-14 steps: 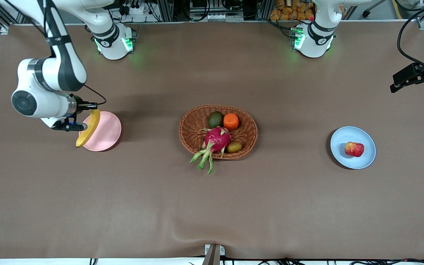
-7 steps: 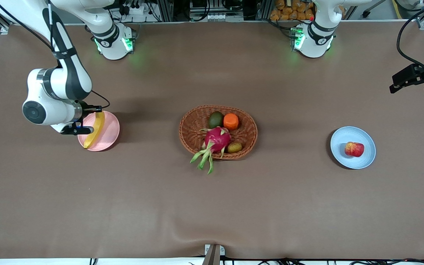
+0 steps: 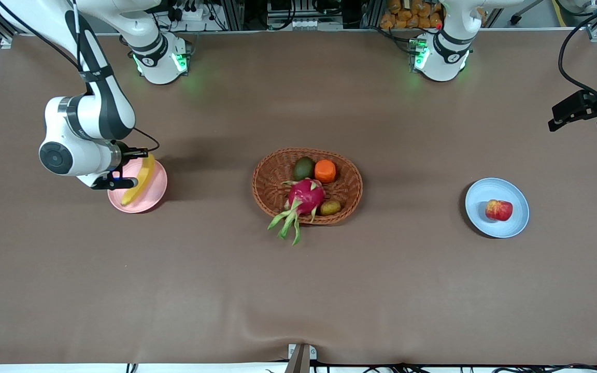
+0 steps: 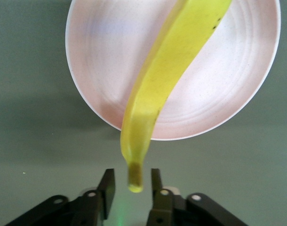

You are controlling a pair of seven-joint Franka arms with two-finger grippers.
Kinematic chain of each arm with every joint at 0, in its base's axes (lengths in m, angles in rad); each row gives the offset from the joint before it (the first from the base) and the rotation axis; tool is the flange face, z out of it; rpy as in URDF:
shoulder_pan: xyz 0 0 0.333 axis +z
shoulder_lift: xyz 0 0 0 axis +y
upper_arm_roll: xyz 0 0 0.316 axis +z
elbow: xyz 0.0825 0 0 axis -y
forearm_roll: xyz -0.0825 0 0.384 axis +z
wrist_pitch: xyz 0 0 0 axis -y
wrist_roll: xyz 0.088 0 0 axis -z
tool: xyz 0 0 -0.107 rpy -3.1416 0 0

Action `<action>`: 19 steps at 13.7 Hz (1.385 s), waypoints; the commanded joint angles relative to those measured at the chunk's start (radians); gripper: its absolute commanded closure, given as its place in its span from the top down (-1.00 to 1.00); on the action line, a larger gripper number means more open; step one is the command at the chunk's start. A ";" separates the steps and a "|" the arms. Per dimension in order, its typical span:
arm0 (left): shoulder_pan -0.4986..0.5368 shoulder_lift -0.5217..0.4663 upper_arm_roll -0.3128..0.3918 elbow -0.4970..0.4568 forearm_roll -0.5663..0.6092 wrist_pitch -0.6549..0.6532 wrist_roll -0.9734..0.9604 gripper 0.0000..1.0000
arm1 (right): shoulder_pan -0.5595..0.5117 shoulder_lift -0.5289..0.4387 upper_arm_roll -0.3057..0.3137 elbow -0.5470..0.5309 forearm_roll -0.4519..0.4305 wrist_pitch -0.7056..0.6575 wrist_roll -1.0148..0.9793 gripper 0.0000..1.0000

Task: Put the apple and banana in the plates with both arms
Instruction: 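Lower the banana onto the pink plate and open the right gripper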

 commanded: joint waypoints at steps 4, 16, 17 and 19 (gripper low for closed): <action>-0.005 0.003 -0.001 0.008 0.011 -0.007 -0.002 1.00 | 0.009 -0.009 -0.002 0.105 0.014 -0.135 -0.014 1.00; -0.007 0.003 -0.001 0.011 0.011 -0.014 -0.002 1.00 | 0.002 -0.090 -0.003 0.624 -0.001 -0.471 -0.008 1.00; -0.007 0.003 -0.001 0.011 0.011 -0.014 -0.002 1.00 | -0.003 -0.107 -0.006 0.621 -0.003 -0.471 -0.009 1.00; -0.007 0.003 -0.001 0.011 0.011 -0.014 -0.002 1.00 | -0.014 -0.133 -0.008 0.614 -0.027 -0.476 -0.008 1.00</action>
